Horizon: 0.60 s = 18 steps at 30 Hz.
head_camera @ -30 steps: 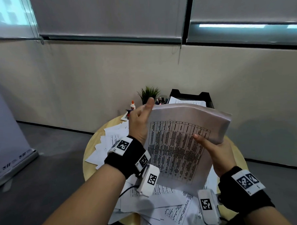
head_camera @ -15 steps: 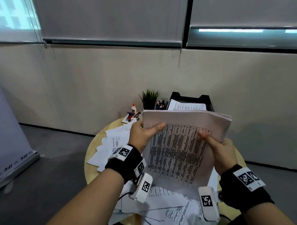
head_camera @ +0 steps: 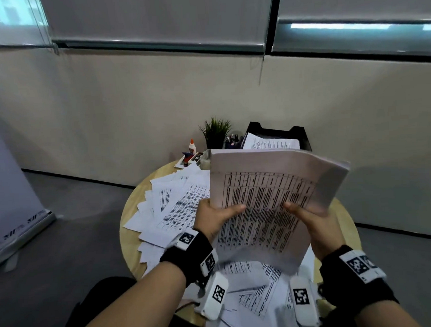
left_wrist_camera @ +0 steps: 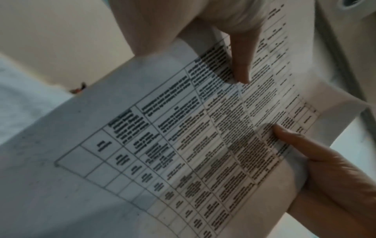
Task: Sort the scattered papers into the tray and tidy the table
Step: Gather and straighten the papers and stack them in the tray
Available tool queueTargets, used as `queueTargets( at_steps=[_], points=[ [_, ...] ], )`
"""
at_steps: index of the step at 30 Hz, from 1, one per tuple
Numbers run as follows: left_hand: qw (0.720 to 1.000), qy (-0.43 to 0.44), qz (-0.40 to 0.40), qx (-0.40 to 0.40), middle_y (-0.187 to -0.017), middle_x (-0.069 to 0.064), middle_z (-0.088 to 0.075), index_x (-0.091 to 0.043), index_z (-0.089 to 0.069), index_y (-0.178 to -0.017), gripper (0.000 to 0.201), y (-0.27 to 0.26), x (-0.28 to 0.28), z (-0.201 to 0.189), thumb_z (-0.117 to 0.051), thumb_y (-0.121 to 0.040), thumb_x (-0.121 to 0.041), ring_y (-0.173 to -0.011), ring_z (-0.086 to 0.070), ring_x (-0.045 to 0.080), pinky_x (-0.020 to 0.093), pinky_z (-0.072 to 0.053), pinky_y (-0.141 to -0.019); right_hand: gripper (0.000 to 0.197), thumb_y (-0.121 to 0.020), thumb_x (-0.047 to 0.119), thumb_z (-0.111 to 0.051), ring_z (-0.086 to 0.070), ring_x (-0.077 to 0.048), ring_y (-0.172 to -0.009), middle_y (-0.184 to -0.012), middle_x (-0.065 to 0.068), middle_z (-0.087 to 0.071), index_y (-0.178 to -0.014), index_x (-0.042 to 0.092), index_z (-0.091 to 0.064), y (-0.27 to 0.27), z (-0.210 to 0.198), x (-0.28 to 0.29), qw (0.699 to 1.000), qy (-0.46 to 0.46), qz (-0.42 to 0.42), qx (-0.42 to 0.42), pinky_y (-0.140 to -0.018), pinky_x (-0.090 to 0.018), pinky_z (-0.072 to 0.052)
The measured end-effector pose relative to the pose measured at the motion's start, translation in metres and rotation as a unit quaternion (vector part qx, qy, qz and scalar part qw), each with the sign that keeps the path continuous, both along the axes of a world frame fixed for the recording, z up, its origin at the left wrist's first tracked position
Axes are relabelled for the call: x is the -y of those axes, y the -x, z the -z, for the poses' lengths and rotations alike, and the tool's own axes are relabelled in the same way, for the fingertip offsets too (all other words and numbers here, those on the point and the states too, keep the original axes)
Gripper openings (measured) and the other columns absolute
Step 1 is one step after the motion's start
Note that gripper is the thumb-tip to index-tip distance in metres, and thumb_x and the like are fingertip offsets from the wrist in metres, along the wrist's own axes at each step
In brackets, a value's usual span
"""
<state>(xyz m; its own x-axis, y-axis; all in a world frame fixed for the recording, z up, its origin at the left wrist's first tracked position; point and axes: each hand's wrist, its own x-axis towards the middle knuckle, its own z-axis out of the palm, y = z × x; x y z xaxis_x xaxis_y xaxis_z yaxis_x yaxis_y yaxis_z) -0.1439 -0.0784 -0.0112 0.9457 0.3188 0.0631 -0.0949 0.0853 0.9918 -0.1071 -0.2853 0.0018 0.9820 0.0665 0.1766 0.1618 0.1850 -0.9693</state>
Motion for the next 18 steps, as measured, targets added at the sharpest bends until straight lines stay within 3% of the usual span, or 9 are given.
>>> queueTargets(
  at_steps=[3, 5, 7, 9, 12, 14, 16, 17, 18],
  points=[
    [0.997, -0.023, -0.034, -0.069, -0.074, 0.003, -0.060, -0.012, -0.052, -0.077, 0.030, 0.010, 0.003, 0.031, -0.081, -0.069, -0.013, -0.072, -0.060, 0.017, 0.013, -0.048, -0.057, 0.025, -0.072, -0.002, -0.075, -0.069, -0.028, -0.092, -0.092, -0.006, -0.075, -0.093, 0.011, -0.070, 0.006, 0.038, -0.002, 0.995, 0.050, 0.011, -0.084, -0.088, -0.045, -0.052],
    [0.994, -0.040, -0.026, -0.099, -0.071, 0.002, -0.061, -0.012, -0.054, -0.076, 0.029, 0.016, 0.005, 0.048, -0.081, -0.069, -0.016, -0.068, -0.061, 0.014, 0.014, -0.049, -0.054, 0.021, -0.074, -0.004, -0.072, -0.067, -0.033, -0.092, -0.094, -0.012, -0.073, -0.089, 0.010, -0.069, 0.010, 0.059, -0.003, 0.989, 0.066, 0.029, -0.132, -0.092, -0.051, -0.050],
    [0.992, -0.048, -0.034, -0.110, -0.061, -0.003, -0.061, -0.010, -0.057, -0.076, 0.029, 0.015, 0.004, 0.057, -0.083, -0.068, -0.019, -0.062, -0.060, 0.012, 0.018, -0.049, -0.056, 0.018, -0.077, -0.002, -0.071, -0.065, -0.033, -0.091, -0.099, -0.015, -0.072, -0.090, 0.009, -0.069, 0.012, 0.063, -0.003, 0.986, 0.068, 0.036, -0.150, -0.092, -0.051, -0.049],
    [0.991, -0.072, -0.029, -0.110, -0.059, -0.003, -0.061, -0.004, -0.059, -0.083, 0.037, 0.013, 0.000, 0.057, -0.084, -0.067, -0.026, -0.058, -0.060, 0.012, 0.026, -0.053, -0.067, 0.016, -0.080, -0.001, -0.069, -0.065, -0.031, -0.088, -0.093, -0.010, -0.073, -0.091, 0.010, -0.069, 0.013, 0.057, -0.002, 0.986, 0.069, 0.032, -0.147, -0.088, -0.047, -0.050],
    [0.995, -0.064, 0.020, -0.072, -0.086, 0.004, -0.074, -0.008, -0.065, -0.093, 0.031, 0.015, -0.005, 0.046, -0.082, -0.069, -0.018, -0.082, -0.070, 0.018, 0.031, -0.057, -0.079, 0.013, -0.083, -0.008, -0.062, -0.061, -0.030, -0.076, -0.078, -0.008, -0.069, -0.090, 0.001, -0.065, 0.020, 0.043, 0.002, 0.988, 0.075, 0.024, -0.131, -0.066, -0.033, -0.051],
    [0.995, -0.049, 0.040, -0.075, -0.092, 0.006, -0.074, -0.009, -0.067, -0.095, 0.027, 0.015, -0.012, 0.051, -0.080, -0.072, -0.014, -0.088, -0.070, 0.021, 0.037, -0.056, -0.084, 0.017, -0.082, -0.010, -0.062, -0.058, -0.030, -0.069, -0.079, -0.014, -0.065, -0.098, -0.006, -0.060, 0.028, 0.045, 0.003, 0.985, 0.060, 0.026, -0.157, -0.058, -0.029, -0.051],
    [0.994, -0.039, 0.032, -0.094, -0.094, 0.004, -0.071, -0.012, -0.065, -0.097, 0.022, 0.019, -0.019, 0.062, -0.075, -0.078, -0.012, -0.088, -0.066, 0.021, 0.036, -0.053, -0.086, 0.039, -0.070, -0.004, -0.076, -0.060, -0.033, -0.073, -0.087, -0.020, -0.067, -0.104, -0.010, -0.058, 0.035, 0.048, 0.002, 0.977, 0.029, 0.007, -0.210, -0.072, -0.036, -0.051],
    [0.993, -0.033, 0.010, -0.111, -0.089, 0.002, -0.067, -0.014, -0.064, -0.094, 0.016, 0.022, -0.023, 0.068, -0.072, -0.080, -0.011, -0.080, -0.063, 0.016, 0.030, -0.051, -0.080, 0.049, -0.065, -0.003, -0.079, -0.059, -0.034, -0.076, -0.095, -0.021, -0.067, -0.108, -0.012, -0.058, 0.037, 0.049, 0.001, 0.972, 0.010, 0.003, -0.237, -0.079, -0.041, -0.047],
    [0.991, -0.047, -0.016, -0.127, -0.081, 0.003, -0.064, -0.015, -0.063, -0.087, 0.011, 0.025, -0.030, 0.077, -0.070, -0.082, -0.009, -0.070, -0.059, 0.011, 0.025, -0.048, -0.070, 0.048, -0.069, -0.009, -0.074, -0.056, -0.032, -0.077, -0.102, -0.020, -0.064, -0.112, -0.012, -0.056, 0.036, 0.049, 0.001, 0.965, -0.005, 0.004, -0.260, -0.082, -0.041, -0.043]
  ],
)
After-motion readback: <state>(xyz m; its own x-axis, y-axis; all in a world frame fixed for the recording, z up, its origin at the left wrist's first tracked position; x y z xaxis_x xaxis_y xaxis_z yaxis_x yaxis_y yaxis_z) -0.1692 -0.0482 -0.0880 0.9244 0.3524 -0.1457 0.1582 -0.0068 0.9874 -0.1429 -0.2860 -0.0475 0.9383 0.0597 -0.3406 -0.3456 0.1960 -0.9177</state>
